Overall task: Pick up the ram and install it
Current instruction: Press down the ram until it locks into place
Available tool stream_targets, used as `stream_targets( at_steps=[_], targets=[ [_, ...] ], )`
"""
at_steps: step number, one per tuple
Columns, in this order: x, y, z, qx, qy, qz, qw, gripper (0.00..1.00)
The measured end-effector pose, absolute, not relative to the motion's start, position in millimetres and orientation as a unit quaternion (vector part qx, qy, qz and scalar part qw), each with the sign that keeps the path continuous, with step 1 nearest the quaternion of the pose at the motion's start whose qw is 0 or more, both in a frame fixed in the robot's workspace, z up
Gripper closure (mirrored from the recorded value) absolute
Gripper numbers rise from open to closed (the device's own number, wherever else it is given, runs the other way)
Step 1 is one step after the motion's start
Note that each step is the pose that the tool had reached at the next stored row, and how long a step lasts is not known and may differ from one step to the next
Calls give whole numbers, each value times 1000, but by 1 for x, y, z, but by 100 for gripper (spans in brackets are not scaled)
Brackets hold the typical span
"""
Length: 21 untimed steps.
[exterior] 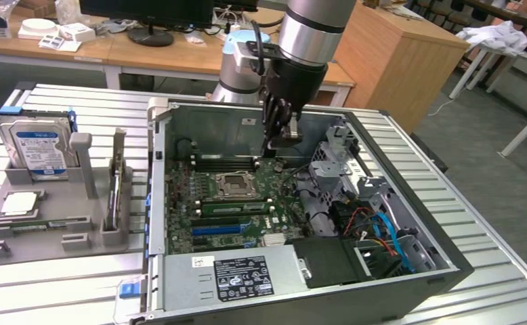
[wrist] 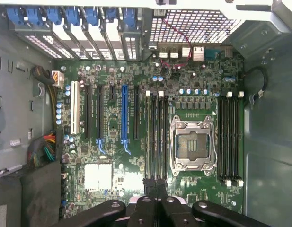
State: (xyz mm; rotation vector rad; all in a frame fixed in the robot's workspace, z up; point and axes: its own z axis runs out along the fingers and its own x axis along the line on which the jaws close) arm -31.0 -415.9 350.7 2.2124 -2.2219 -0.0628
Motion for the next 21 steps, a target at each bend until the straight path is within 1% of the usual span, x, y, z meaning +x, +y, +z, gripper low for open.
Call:
stream_targets(
  at_steps=[21],
  targets=[
    [-4, -416, 350, 722, -691, -19, 2, 89]
  ],
)
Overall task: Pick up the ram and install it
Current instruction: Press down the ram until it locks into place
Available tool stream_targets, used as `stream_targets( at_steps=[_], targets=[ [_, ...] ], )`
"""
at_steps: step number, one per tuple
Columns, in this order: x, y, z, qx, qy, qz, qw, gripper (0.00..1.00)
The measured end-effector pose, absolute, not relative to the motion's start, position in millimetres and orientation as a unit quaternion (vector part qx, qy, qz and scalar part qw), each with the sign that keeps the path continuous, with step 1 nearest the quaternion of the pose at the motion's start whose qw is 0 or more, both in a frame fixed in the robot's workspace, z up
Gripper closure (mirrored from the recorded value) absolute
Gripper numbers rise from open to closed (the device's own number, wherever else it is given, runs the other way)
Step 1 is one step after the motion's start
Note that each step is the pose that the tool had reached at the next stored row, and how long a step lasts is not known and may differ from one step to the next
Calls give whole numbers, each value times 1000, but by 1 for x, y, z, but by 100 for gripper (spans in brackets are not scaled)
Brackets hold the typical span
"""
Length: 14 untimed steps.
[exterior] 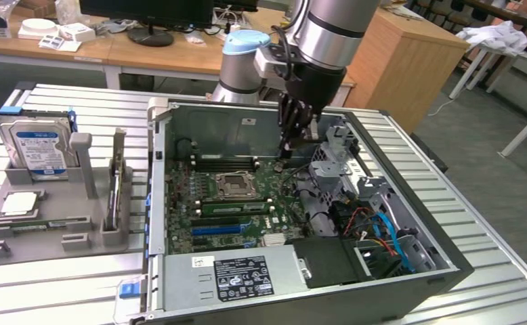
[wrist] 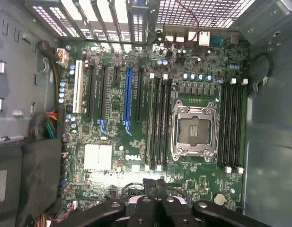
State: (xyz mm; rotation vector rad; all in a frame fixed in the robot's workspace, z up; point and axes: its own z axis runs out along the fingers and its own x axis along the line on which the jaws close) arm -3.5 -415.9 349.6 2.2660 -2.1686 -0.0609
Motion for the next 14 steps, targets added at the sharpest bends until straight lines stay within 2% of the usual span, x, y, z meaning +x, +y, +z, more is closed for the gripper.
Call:
stream_targets(
  at_steps=[14],
  targets=[
    [-3, -416, 336, 723, -691, -20, 2, 89]
  ],
)
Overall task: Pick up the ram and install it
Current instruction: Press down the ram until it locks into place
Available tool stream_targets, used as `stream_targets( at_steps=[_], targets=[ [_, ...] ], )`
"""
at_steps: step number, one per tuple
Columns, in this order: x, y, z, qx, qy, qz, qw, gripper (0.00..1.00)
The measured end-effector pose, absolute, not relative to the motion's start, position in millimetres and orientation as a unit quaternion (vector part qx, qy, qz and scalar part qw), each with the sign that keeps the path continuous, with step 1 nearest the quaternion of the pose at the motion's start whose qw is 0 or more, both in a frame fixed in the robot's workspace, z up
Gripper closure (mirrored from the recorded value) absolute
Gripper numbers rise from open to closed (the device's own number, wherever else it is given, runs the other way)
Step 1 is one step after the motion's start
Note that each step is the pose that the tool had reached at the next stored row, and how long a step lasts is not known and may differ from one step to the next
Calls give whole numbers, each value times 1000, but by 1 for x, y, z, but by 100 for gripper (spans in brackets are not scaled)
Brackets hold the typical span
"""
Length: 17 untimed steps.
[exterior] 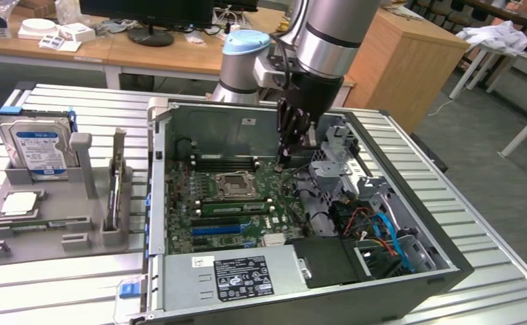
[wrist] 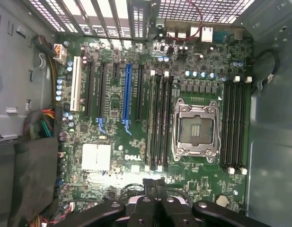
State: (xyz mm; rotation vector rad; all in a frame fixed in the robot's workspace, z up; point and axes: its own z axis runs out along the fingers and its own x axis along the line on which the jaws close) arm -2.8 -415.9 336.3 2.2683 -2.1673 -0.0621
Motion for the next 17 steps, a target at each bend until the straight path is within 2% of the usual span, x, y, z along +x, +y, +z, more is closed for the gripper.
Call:
stream_targets(
  at_steps=[17],
  targets=[
    [-3, -416, 309, 723, -691, -20, 2, 89]
  ],
)
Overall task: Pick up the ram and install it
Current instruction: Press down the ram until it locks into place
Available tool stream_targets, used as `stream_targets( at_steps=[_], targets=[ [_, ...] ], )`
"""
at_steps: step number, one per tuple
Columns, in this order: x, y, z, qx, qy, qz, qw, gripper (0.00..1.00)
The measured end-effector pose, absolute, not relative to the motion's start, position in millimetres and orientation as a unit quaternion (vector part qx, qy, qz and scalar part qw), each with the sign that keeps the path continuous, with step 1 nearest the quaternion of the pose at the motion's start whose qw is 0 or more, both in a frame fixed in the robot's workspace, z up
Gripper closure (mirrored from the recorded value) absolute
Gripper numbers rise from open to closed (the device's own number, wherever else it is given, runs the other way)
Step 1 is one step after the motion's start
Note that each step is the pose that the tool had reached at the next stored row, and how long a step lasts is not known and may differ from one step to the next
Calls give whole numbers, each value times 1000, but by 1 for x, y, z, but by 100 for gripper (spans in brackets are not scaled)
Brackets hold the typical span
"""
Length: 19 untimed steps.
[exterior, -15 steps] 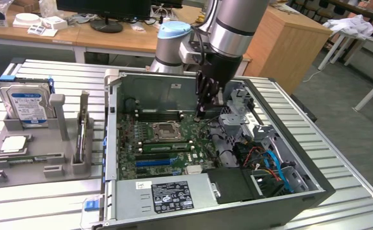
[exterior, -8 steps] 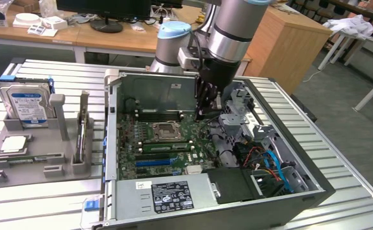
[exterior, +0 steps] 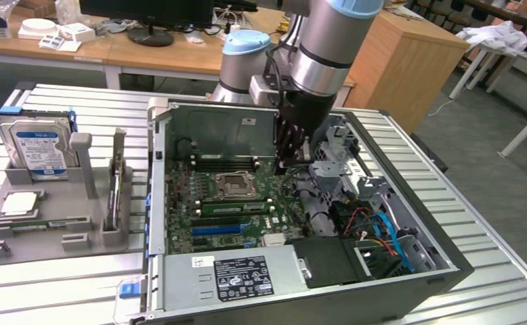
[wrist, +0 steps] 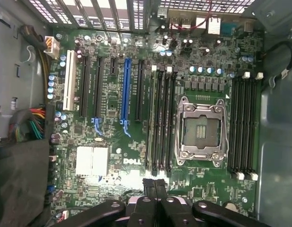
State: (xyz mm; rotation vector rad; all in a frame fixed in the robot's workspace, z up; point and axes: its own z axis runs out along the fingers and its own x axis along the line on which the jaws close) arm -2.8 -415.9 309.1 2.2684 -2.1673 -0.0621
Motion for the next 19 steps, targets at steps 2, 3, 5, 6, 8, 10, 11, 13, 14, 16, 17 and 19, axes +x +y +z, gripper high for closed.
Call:
stream_targets(
  at_steps=[2, 3, 5, 6, 8, 10, 11, 13, 14, 16, 17, 19],
  targets=[
    [-3, -416, 306, 723, -691, -20, 2, 89],
    [-3, -416, 304, 723, -691, -20, 2, 89],
    [-3, -416, 301, 723, -691, -20, 2, 89],
    [-3, -416, 299, 723, -691, -20, 2, 89],
    [-3, -416, 296, 723, -691, -20, 2, 89],
    [-3, -416, 293, 723, -691, -20, 2, 89],
    [-3, -416, 291, 723, -691, -20, 2, 89],
    [-3, -416, 288, 723, -691, -20, 2, 89],
    [-3, -416, 287, 723, -691, -20, 2, 89],
    [-3, -416, 284, 723, -691, -20, 2, 89],
    [-3, -416, 283, 723, -691, -20, 2, 89],
    [-3, -416, 280, 723, -691, -20, 2, 89]
  ],
)
